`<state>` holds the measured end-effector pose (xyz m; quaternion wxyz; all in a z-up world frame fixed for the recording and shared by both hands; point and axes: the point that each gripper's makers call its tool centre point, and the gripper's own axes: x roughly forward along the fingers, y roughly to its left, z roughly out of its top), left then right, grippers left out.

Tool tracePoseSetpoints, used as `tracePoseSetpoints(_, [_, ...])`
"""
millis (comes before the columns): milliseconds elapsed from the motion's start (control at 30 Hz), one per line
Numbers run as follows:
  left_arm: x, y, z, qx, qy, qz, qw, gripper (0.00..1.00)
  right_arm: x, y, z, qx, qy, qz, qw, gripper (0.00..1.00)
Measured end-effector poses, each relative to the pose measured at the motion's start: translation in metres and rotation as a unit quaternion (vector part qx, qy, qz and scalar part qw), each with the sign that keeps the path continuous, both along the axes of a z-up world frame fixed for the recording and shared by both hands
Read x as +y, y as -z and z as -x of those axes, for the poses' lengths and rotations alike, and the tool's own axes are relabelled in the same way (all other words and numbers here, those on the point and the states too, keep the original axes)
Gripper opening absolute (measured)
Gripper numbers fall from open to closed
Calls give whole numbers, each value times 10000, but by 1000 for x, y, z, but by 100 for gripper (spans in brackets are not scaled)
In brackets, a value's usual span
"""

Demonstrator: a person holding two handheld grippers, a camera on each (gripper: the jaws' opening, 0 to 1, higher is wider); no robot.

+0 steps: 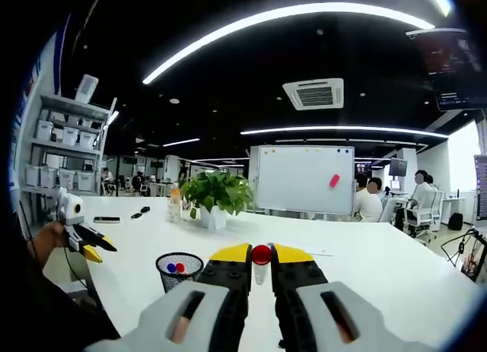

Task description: Pick up the whiteboard markers from the pen holder and place them facing the whiteboard neatly

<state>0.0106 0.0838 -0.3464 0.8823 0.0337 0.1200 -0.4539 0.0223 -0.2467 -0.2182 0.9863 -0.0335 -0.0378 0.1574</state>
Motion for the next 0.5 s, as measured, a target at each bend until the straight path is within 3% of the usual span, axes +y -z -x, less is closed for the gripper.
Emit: tracePoseSetpoints(500, [0,0,1,0,-6,0,10000,45,-8,5,0,29,113,159,9998,13])
